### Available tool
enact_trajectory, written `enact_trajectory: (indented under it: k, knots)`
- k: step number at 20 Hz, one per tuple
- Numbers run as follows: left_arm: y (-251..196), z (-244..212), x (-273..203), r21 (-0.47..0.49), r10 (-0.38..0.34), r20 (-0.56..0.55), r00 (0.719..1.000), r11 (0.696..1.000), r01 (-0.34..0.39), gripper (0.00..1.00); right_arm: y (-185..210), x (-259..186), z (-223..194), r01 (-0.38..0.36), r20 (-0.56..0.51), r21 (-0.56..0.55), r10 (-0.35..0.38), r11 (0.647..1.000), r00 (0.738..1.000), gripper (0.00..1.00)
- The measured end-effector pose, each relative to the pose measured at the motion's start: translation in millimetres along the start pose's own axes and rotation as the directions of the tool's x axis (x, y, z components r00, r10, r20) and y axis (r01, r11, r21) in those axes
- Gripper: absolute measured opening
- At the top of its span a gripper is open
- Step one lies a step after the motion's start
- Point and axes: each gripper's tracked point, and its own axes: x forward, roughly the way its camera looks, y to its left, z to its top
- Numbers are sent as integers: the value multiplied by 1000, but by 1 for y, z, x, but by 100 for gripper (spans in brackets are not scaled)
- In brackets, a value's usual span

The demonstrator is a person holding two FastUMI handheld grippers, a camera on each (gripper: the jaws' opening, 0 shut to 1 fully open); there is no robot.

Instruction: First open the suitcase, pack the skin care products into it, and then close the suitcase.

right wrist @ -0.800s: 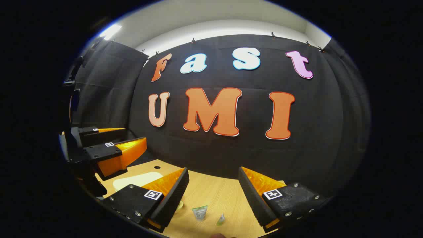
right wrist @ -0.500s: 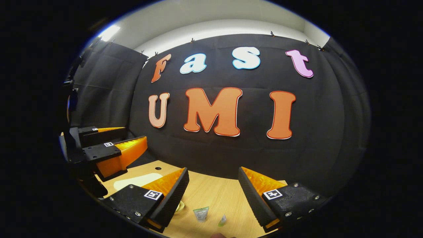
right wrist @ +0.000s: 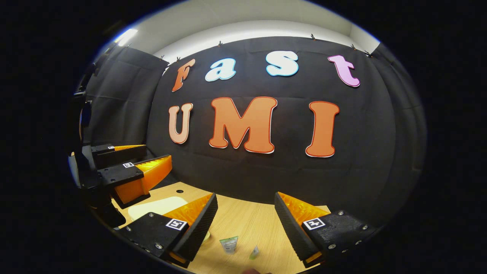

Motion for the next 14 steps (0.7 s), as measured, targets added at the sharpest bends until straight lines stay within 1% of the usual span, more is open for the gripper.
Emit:
enact_trajectory:
  k: [1, 4, 5, 8, 11, 14]
  knots:
    - [-2, -1, 1, 0, -4, -2, 1000, 1000, 4, 100, 0, 0, -1, 6, -1, -7, -6, 1000, 1000, 95]
    - [-3, -6, 3, 19, -12, -10, 1000, 1000, 12, 100, -4, -2, -2, 16, -1, -13, -16, 1000, 1000, 95]
    - [-5, -9, 3, 32, -16, -14, 1000, 999, 17, 98, -6, -2, -3, 19, -5, -13, -19, 1000, 1000, 95]
    - [-9, -17, 1, 59, -31, -33, 999, 998, 33, 98, -18, -2, -4, 47, -7, -19, -47, 999, 999, 95]
    - [-16, -38, 0, 98, -55, -79, 995, 993, 63, 99, -35, -5, -3, 81, 0, -17, -81, 997, 997, 95]
    - [-24, -68, -7, 170, -82, -145, 986, 980, 107, 99, -53, -6, -2, 115, 4, -20, -115, 993, 993, 95]
